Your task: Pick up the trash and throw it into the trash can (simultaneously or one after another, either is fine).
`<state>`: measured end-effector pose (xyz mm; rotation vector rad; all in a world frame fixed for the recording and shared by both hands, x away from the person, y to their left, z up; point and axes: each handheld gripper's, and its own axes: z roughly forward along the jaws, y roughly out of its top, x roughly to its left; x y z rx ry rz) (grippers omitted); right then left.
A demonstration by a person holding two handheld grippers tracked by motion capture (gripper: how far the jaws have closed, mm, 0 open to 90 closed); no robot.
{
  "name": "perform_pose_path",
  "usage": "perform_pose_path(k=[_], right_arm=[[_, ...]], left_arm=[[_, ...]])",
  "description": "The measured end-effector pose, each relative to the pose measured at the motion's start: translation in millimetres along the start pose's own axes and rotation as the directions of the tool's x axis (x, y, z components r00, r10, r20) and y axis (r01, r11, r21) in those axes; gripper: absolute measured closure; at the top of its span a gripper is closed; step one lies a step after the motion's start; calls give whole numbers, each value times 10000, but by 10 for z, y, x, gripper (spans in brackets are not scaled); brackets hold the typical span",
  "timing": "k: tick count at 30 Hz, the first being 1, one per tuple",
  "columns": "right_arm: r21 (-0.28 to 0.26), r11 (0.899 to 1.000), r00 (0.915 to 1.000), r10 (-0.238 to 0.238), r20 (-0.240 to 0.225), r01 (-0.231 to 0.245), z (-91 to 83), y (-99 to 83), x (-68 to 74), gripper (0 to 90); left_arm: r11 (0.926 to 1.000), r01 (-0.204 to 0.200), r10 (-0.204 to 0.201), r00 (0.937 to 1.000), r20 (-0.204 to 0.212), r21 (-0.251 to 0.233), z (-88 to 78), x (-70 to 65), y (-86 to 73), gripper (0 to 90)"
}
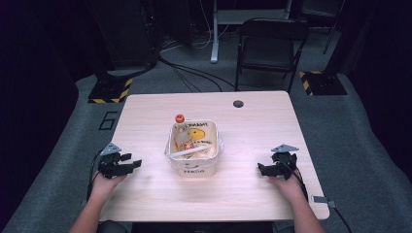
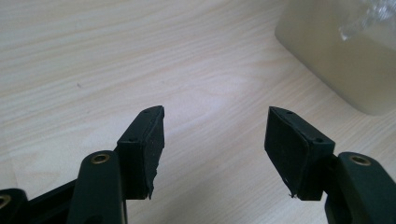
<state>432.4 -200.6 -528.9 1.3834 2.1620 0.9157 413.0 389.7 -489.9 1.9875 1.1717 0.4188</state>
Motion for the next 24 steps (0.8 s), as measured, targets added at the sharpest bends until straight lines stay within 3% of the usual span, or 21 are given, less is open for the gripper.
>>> perform_pose_path(k=[15,19,24], right_arm=[[13,10000,10000,-70,0,70,-2,-2,-4,0],[10,10000,10000,-28,15,28,-2,-2,1,0],[8,10000,10000,55,79,-55,-2,-2,12,0]], left_arm=[[9974,208,-181,9990,-400,686,104,90,-154,375],[9970,453,-407,9965,-729,632,101,148,-180,367],[9962,669,-622,9947,-814,558,105,190,-197,355]])
